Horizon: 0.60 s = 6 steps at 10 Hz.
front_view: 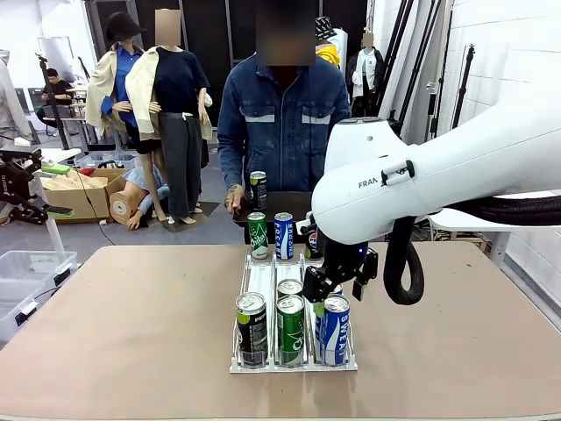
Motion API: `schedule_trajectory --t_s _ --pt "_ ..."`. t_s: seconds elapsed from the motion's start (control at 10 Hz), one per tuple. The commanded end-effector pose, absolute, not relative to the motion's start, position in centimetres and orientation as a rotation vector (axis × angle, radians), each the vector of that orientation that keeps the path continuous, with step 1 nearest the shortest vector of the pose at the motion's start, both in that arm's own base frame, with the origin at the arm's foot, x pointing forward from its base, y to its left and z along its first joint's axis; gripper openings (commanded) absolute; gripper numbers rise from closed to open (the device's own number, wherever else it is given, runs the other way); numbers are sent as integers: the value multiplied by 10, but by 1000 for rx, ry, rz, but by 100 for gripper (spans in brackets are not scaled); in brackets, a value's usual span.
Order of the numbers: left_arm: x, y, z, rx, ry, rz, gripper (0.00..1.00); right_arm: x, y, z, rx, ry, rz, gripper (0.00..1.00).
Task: Retrieve and hand over the desired beverage to the person.
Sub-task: Pick up another can of the same type that the person held from the Automatic Can Dispenser.
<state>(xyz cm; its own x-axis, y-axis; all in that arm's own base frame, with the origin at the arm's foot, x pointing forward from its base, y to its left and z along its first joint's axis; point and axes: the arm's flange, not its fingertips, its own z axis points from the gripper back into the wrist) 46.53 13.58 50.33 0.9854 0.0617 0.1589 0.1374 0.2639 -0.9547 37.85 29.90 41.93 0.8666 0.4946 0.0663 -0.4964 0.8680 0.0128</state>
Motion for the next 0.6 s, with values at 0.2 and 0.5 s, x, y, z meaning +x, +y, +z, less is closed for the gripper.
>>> schedule_trajectory --t_s 0.2,0.5 --pt "464 136 504 -1300 -187 -46 100 379 304 406 16 -77 489 100" --pt "464 136 504 -1300 -187 -46 100 379 301 397 10 -64 494 100"
